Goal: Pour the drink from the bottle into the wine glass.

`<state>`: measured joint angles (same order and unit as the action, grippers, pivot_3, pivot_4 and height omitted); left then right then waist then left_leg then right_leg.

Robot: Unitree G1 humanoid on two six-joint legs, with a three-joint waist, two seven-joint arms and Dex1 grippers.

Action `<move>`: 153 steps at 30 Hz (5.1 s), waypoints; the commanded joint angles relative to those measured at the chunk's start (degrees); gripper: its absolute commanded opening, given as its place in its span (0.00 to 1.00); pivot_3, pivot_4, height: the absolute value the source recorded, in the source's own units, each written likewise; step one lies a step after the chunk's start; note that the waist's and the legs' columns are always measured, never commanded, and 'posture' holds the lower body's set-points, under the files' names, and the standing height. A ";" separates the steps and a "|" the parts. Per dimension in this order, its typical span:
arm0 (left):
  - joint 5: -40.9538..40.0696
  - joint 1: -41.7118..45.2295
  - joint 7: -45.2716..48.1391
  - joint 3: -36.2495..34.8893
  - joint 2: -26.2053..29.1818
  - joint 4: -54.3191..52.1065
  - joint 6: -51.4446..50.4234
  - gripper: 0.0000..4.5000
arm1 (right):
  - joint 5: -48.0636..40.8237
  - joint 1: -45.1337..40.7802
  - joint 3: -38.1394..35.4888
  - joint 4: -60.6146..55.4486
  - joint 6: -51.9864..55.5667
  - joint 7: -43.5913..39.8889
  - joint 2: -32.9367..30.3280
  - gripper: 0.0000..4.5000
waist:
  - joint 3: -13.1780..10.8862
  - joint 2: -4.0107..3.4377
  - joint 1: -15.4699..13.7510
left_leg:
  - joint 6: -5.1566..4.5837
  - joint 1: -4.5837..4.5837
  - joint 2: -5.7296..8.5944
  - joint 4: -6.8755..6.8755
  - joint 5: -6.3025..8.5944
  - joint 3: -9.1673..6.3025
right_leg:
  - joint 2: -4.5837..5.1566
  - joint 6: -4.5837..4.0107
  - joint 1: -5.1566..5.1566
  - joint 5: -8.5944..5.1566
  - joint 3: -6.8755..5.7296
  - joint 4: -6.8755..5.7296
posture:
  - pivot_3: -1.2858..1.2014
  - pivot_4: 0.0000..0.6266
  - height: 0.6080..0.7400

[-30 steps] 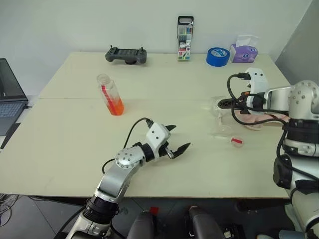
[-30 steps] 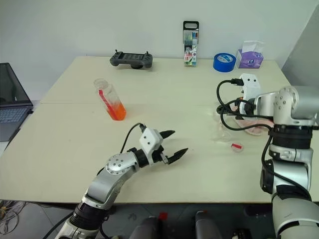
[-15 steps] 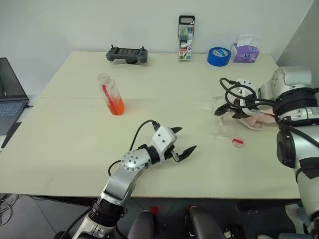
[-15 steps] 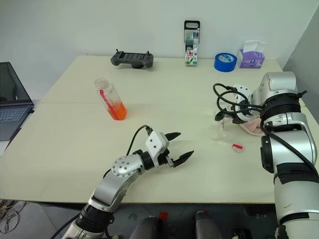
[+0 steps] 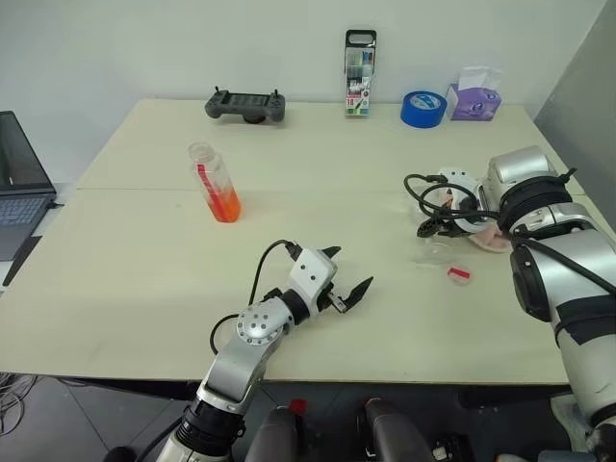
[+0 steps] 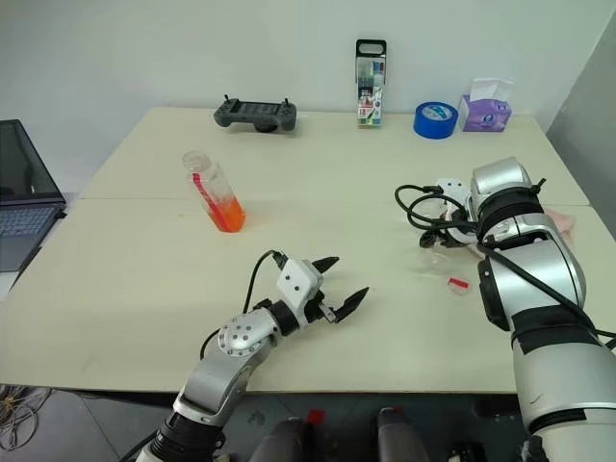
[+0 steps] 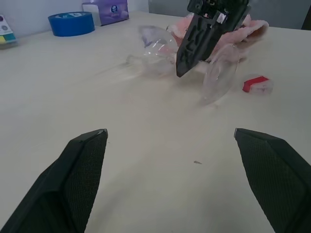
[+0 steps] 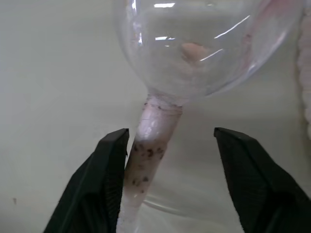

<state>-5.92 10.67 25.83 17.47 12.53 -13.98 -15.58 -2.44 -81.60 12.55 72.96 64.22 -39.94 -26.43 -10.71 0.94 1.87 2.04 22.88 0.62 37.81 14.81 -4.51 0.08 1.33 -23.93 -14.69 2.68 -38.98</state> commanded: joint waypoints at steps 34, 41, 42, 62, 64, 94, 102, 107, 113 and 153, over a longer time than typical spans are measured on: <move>-21.94 -0.59 -7.23 -28.45 11.77 -21.49 -30.34 1.00 | 3.41 28.82 -10.85 -20.25 -73.60 35.04 35.40 0.04 | 0.01 0.06 0.05 | 0.16 -0.01 -0.17 0.04 -0.07 -0.11 | 0.01 -0.15 -0.03 0.10 -0.09 -0.02 | 0.52 0.24 1.00; -20.24 -2.43 -6.84 -25.47 11.62 -20.57 -28.72 1.00 | 1.75 32.30 -11.91 -18.51 -73.56 31.11 33.05 0.04 | 0.02 0.06 0.20 | 0.15 -0.39 -0.21 -0.05 -0.06 -0.14 | -0.01 -0.16 0.33 0.08 -0.12 0.01 | 0.52 0.24 1.00; -20.18 -2.31 -6.71 -25.31 11.61 -20.28 -28.50 1.00 | 1.64 33.17 -11.83 -19.53 -73.16 30.58 32.64 0.04 | 0.03 0.07 0.14 | 0.15 -0.44 -0.21 -0.05 -0.05 -0.16 | -0.01 -0.16 0.39 0.07 -0.13 0.01 | 0.52 0.24 1.00; -18.05 2.68 -3.67 -22.62 12.65 -12.15 -25.19 1.00 | 0.33 46.57 -8.21 -40.79 -55.82 20.62 26.32 0.04 | 0.17 0.15 -0.26 | 0.15 -0.78 -0.15 -0.08 -0.05 -0.21 | 0.00 -0.16 0.78 0.04 -0.14 0.11 | 0.52 0.24 1.00; -17.92 2.82 -3.38 -22.72 12.72 -11.79 -25.01 1.00 | -0.26 45.99 -8.37 -40.95 -54.70 19.63 26.50 0.04 | 0.17 0.15 -0.23 | 0.15 -0.80 -0.16 -0.09 -0.05 -0.21 | 0.00 -0.16 0.78 0.04 -0.14 0.11 | 0.52 0.24 1.00; -11.47 6.48 -13.18 -34.00 11.68 -3.21 -13.74 1.00 | -14.27 55.97 -13.40 -103.64 -13.09 4.70 0.77 0.99 | 0.10 0.18 -0.10 | 0.21 -0.74 -0.20 -0.78 -0.08 -0.34 | 0.12 0.08 0.51 -0.12 -0.10 0.44 | 0.52 0.24 1.00; -9.25 11.40 -14.66 -33.45 11.47 1.85 -11.26 1.00 | -34.27 26.41 -24.91 -100.37 9.05 -0.53 -8.90 0.99 | -0.03 0.20 -0.11 | 0.12 -0.86 -0.22 -0.79 -0.14 -0.25 | 0.05 0.12 0.67 -0.15 -0.32 0.48 | 0.52 0.24 1.00; -8.95 15.13 -15.64 -33.59 10.62 6.27 -11.71 1.00 | -36.97 18.55 -21.00 -95.00 8.83 -1.79 -9.30 0.99 | -0.02 0.21 -0.14 | 0.12 -0.77 -0.17 -0.82 -0.13 -0.17 | 0.11 -0.02 0.63 -0.07 -0.24 0.54 | 0.52 0.24 1.00; -8.50 18.10 -16.33 -33.27 10.21 10.63 -10.37 1.00 | -37.14 17.92 -18.22 -92.74 6.83 -1.48 -10.27 0.99 | -0.02 0.21 -0.29 | 0.13 -0.10 -0.12 -0.79 -0.13 -0.22 | 0.25 -0.11 0.24 0.09 -0.27 0.89 | 0.52 0.24 1.00; 8.72 51.72 0.80 -13.07 8.06 53.65 25.84 0.47 | -32.88 52.39 -30.61 -121.23 2.50 17.64 -14.56 1.00 | 0.02 0.30 -2.12 | 0.12 0.80 0.26 -0.21 -0.14 -0.18 | 0.34 0.04 -0.31 0.18 -0.30 0.85 | 0.52 0.24 1.00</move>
<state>0.06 61.59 25.90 3.10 19.19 38.54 6.44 -38.53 -29.78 -14.35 -46.01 71.56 -26.40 -42.60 -10.69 1.24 -0.24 2.14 23.62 0.87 37.65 14.68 -4.64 0.43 1.47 -24.19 -14.45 2.46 -38.12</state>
